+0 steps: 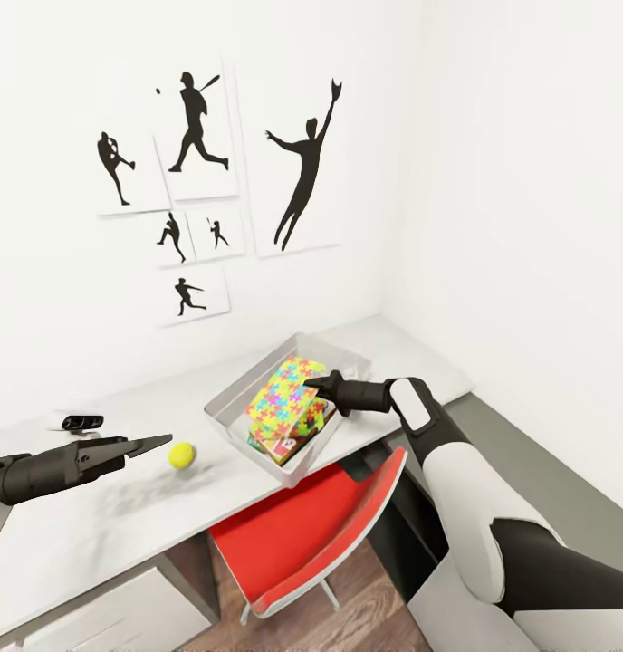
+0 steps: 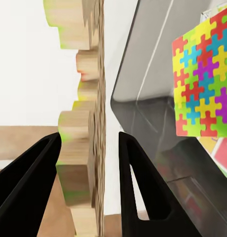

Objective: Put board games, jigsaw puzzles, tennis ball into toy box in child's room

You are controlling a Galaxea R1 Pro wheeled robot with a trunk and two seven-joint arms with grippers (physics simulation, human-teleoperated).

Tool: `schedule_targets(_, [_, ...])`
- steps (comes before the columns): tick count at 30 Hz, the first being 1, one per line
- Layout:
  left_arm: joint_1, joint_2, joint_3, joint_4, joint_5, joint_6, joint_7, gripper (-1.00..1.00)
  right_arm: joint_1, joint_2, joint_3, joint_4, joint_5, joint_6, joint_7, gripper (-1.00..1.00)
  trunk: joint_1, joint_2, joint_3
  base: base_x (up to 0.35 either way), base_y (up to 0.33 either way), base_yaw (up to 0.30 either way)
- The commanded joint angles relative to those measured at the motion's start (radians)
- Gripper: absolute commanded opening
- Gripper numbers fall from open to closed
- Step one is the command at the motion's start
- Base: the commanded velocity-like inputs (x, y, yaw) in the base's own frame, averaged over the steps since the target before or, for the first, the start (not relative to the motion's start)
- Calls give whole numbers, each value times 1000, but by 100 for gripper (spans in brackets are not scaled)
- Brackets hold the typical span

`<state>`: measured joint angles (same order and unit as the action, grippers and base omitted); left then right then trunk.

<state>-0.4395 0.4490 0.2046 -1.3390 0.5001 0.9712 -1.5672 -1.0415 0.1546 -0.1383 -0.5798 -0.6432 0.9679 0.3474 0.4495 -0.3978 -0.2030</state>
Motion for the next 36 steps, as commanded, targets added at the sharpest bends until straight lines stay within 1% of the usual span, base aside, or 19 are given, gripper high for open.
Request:
schedule_targets(1, [-1,0,0,0,0,11,-4,100,-2,2,-8,0,11,5,7,-100,1,-2,-4,0,0,0])
schedule_targets(11, [0,1,1,0,0,11,-4,100,-13,4,-9,0,12,-1,7,-100,1,-2,-20,0,0,0])
schedule_targets(26, [0,2,1,7,1,11,-4,100,-14,0,-8,-4,13,-3,7,-100,1,-2,-43,0,0,1])
schedule_targets(36, [1,2,1,7,2,11,-4,100,-14,4,-7,-11,14,-5,7,-100,1,-2,-46,0,0,2])
